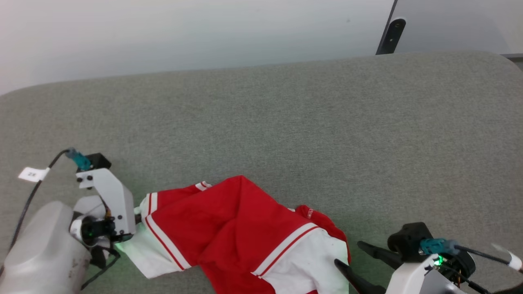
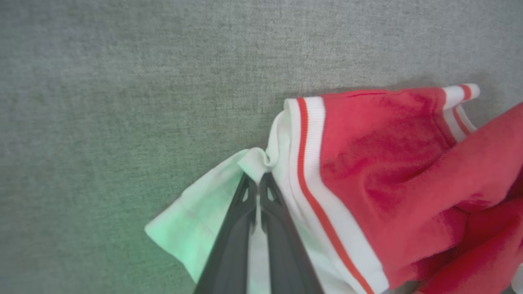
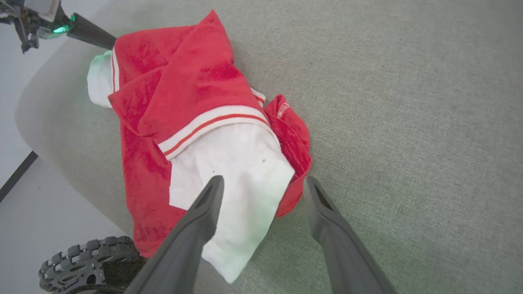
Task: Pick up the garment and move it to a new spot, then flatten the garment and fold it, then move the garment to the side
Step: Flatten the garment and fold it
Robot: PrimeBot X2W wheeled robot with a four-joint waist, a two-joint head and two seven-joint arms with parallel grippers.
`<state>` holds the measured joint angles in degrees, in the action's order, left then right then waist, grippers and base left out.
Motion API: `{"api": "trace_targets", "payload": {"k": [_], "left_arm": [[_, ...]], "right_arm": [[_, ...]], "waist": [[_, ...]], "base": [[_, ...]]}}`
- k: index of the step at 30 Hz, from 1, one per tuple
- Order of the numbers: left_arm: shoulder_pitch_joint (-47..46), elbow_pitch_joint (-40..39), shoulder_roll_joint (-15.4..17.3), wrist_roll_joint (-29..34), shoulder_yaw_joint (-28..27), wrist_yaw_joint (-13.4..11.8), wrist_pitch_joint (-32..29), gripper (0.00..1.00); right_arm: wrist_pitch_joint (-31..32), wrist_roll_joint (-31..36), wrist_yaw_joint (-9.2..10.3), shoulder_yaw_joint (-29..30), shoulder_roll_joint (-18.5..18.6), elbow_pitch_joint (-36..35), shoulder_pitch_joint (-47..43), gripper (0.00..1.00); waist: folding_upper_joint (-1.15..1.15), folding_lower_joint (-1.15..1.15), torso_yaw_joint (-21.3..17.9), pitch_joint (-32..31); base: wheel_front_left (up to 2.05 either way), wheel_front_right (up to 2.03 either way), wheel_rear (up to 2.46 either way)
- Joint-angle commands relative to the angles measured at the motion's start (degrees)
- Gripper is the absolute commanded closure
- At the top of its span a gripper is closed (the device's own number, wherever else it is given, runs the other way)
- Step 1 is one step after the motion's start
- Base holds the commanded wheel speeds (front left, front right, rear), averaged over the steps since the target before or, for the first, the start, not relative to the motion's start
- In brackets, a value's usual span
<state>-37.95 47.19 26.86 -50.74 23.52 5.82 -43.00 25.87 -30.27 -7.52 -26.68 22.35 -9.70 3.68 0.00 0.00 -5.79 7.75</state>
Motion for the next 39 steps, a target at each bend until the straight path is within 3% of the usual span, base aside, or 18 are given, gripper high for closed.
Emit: {"api": "trace_targets", "payload": {"k": [1, 7, 14, 24, 25, 26, 27, 28, 39], "left_arm": [[-0.30, 0.37, -1.10, -0.01, 0.48, 0.56, 0.26, 1.00], [-0.74, 1.41, -1.82, -0.29, 1.41, 1.06, 0.82, 1.00], [-1.36, 2.43, -2.49, -0.86, 2.04, 1.36, 1.43, 1.00], [-2.63, 3.42, -3.65, -1.63, 3.39, 1.64, 2.40, 1.00], [-2.78, 3.53, -3.71, -1.71, 3.50, 1.64, 2.47, 1.00], [-2.92, 3.64, -3.75, -1.84, 3.62, 1.62, 2.54, 1.00], [-3.07, 3.77, -3.79, -1.98, 3.75, 1.63, 2.74, 1.00], [-3.19, 3.86, -3.84, -2.02, 3.87, 1.61, 2.87, 1.00], [-4.03, 4.42, -3.35, -3.52, 5.16, 1.60, 3.98, 1.00]], "right_arm": [[1.98, -0.37, 0.06, -0.55, 0.36, -0.85, 1.09, 0.00], [9.43, -1.98, 0.06, -1.73, 1.46, -3.38, 2.24, 0.00], [17.58, 0.74, 0.06, -0.78, 1.31, -3.89, 2.23, 0.00], [22.36, 4.11, 0.06, -2.18, -0.27, -1.93, 3.34, 0.00], [22.33, 4.27, 0.06, -2.23, -0.47, -1.58, 3.69, 0.11], [22.27, 4.50, 0.06, -2.29, -0.61, -1.28, 3.99, 0.50], [22.21, 4.74, 0.06, -2.26, -0.78, -0.88, 4.17, 0.69], [22.15, 4.95, 0.06, -2.13, -0.88, -0.54, 4.27, 1.00], [21.86, 4.88, 0.06, -0.43, -0.76, 0.57, 5.62, 1.00]], "waist": [[0.00, 0.00, 0.44, 0.04], [0.00, 0.00, 1.63, 0.01], [0.00, 0.00, 2.76, 0.10], [0.00, 0.00, 4.20, 1.06], [0.00, 0.00, 4.28, 1.17], [0.00, 0.00, 4.37, 1.31], [0.00, 0.00, 4.47, 1.42], [0.00, 0.00, 4.57, 1.52], [0.00, 0.00, 4.79, 1.68]], "base": [[0.00, 0.00, 0.00], [0.00, 0.00, 0.00], [0.00, 0.00, 0.00], [0.00, 0.00, 0.00], [0.00, 0.00, 0.00], [0.00, 0.00, 0.00], [0.00, 0.00, 0.00], [0.00, 0.00, 0.00], [0.00, 0.00, 0.00]]}}
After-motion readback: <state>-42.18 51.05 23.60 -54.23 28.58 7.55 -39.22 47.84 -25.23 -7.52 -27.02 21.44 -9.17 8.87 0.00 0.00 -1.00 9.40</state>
